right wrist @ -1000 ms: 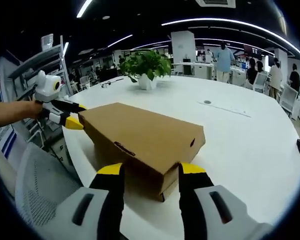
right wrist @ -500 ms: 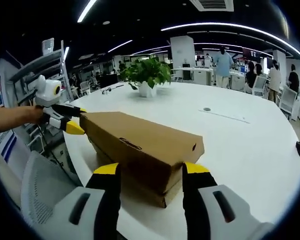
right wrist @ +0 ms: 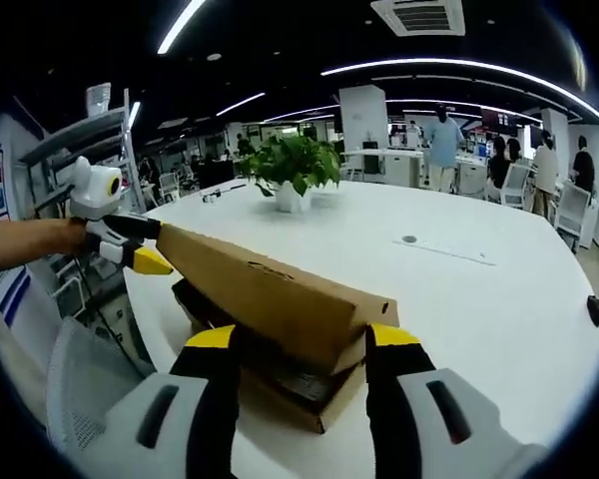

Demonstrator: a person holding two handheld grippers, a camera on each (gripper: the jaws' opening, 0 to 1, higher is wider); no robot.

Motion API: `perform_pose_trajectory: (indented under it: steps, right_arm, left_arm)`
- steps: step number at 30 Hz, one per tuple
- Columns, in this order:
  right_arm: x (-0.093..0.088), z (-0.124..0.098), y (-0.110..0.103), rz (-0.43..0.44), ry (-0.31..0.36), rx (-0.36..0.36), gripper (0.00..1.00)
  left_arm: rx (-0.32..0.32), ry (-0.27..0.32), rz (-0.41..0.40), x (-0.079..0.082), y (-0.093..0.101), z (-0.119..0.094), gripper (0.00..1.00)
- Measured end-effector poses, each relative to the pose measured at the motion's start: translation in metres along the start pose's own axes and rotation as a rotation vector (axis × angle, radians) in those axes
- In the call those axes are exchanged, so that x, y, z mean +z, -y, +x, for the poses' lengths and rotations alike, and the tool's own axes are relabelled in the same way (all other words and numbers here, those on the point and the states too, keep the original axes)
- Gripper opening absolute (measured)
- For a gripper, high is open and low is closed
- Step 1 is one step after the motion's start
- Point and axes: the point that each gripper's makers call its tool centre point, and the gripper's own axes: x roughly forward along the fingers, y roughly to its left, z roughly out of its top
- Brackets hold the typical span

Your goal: Operate the shoe box by opening the lid, removing the specified soft item, and placing it in the target area until the item is outside and the box remains undamaged.

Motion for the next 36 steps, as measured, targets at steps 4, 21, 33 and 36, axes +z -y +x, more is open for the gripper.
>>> perform_pose_trajectory:
  steps: [4,21,33,36]
  right_arm:
    - [0.008,0.001,0.002,-0.002,0.015,-0.006,0.48]
    - [0.034,0.007,0.012,-0.040,0.046,-0.011,0.48]
    - [0.047,0.015,0.023,-0.080,0.062,-0.017,0.47]
    - [0.050,0.017,0.025,-0.090,0.065,-0.017,0.47]
  left_arm:
    - [0.000,0.010,0.004,0.005,-0.002,0.001,0.66]
    - [0.012,0.065,0.012,0.034,-0.014,0.006,0.64]
    - [0.015,0.090,0.020,0.048,-0.024,0.012,0.61]
    - [0.017,0.095,0.028,0.051,-0.026,0.015,0.61]
